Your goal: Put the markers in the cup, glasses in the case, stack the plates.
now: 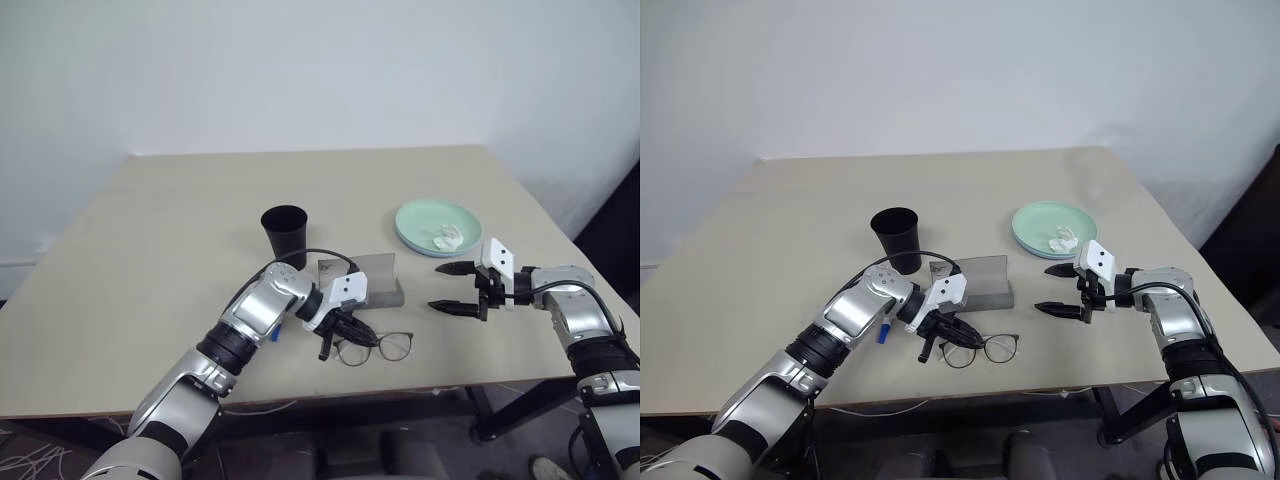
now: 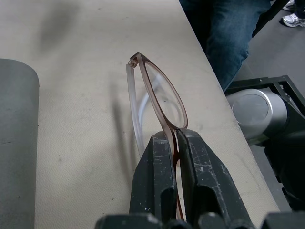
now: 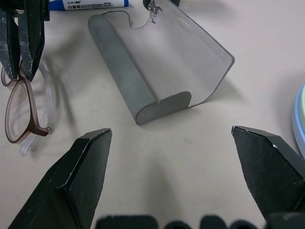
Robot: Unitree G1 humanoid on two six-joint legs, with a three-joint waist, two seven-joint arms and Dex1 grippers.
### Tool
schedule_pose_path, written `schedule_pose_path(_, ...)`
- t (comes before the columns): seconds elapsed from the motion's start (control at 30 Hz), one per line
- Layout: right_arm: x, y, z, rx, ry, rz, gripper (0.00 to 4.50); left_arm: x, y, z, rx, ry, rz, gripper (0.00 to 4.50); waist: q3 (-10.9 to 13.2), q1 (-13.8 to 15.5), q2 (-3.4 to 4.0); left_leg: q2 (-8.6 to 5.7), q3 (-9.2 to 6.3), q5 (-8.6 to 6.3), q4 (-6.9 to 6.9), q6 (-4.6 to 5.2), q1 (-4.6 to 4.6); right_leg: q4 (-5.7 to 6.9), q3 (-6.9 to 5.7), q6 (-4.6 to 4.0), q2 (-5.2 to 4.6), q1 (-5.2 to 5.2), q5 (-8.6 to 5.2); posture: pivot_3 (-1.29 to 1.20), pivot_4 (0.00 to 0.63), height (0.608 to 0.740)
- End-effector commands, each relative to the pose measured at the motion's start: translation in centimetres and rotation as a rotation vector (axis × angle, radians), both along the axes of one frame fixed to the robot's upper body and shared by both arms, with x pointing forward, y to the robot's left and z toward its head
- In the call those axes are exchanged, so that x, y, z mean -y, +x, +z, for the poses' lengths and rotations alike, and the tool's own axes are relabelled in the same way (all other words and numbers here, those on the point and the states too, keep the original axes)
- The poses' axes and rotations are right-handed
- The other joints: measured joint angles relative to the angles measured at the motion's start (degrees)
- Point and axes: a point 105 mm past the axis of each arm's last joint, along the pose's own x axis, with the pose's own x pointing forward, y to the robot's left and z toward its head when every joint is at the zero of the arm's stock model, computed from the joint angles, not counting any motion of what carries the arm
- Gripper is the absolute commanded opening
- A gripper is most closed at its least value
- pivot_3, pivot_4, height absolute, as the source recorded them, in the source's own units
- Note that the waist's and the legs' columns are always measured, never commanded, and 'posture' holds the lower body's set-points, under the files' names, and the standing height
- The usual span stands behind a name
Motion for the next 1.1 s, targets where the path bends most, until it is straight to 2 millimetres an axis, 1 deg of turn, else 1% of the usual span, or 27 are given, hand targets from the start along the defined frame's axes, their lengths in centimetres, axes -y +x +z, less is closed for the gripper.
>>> schedule_pose_path(0.03,-0.2,0.7,1.6,0.064,0.011,0.004,4.37,0.0,0.9,1.5,0.071,-0.011,0.005,0.03,0.0,0.0,0.00,0.00,0.00,0.00,0.01,0.00,0.00,0.00,0.01,0.00,0.00,0.00,0.00,0.00,0.000,0.733)
schedule_pose_path(0.23,-0.1,0.8,1.6,0.067,0.009,0.005,4.37,0.3,2.0,3.6,0.124,-0.062,0.022,0.03,0.0,0.0,-0.01,-0.01,0.00,0.03,0.04,0.04,-0.02,0.01,0.03,0.00,0.00,-0.01,0.00,0.00,0.000,0.733)
schedule_pose_path(0.4,-0.1,0.9,1.6,0.068,0.007,0.007,4.37,0.8,2.8,5.9,0.168,-0.124,0.029,0.03,0.0,0.0,-0.01,-0.04,-0.01,0.02,0.04,0.04,-0.06,0.00,0.03,0.00,0.00,-0.01,0.00,0.00,0.000,0.733)
schedule_pose_path(0.53,-0.1,1.0,1.6,0.069,0.006,0.008,4.37,1.0,3.5,7.3,0.202,-0.156,0.036,0.03,0.0,0.0,-0.01,-0.07,0.01,0.02,0.00,0.05,-0.08,0.00,0.02,0.01,0.00,-0.02,0.01,0.00,0.000,0.733)
schedule_pose_path(0.67,-0.3,1.1,1.7,0.071,0.007,0.012,4.37,1.0,5.8,8.6,0.299,-0.162,0.108,0.03,0.0,0.0,-0.02,-0.07,0.03,0.02,0.01,0.05,-0.08,0.00,0.01,0.02,0.01,-0.02,0.01,0.00,0.000,0.733)
schedule_pose_path(0.73,-0.3,1.1,1.7,0.071,0.007,0.013,4.37,0.7,7.0,8.5,0.355,-0.132,0.128,0.03,0.0,0.0,-0.02,-0.07,0.03,0.03,0.03,0.05,-0.06,0.00,0.01,0.02,0.01,0.00,0.01,0.00,0.000,0.733)
schedule_pose_path(0.83,-0.4,1.2,1.7,0.072,0.007,0.014,4.37,0.6,8.1,8.3,0.392,-0.115,0.144,0.03,0.0,0.0,-0.02,-0.07,0.04,0.03,0.03,0.05,-0.04,0.00,0.05,0.02,0.01,0.01,0.01,0.00,0.000,0.733)
schedule_pose_path(0.93,-0.5,1.3,1.8,0.075,0.008,0.017,4.37,0.5,9.1,7.4,0.419,-0.085,0.149,0.03,0.0,0.0,-0.02,-0.08,0.14,0.02,0.03,0.05,-0.07,0.00,0.02,0.03,0.01,0.00,0.02,0.00,0.000,0.733)
schedule_pose_path(1.1,-0.6,1.4,1.8,0.080,0.007,0.017,4.37,0.8,9.4,5.9,0.408,-0.057,0.107,0.03,0.0,0.0,-0.02,-0.09,0.19,0.01,0.02,0.05,-0.15,-0.03,-0.01,0.10,0.00,-0.03,0.06,0.00,0.000,0.733)
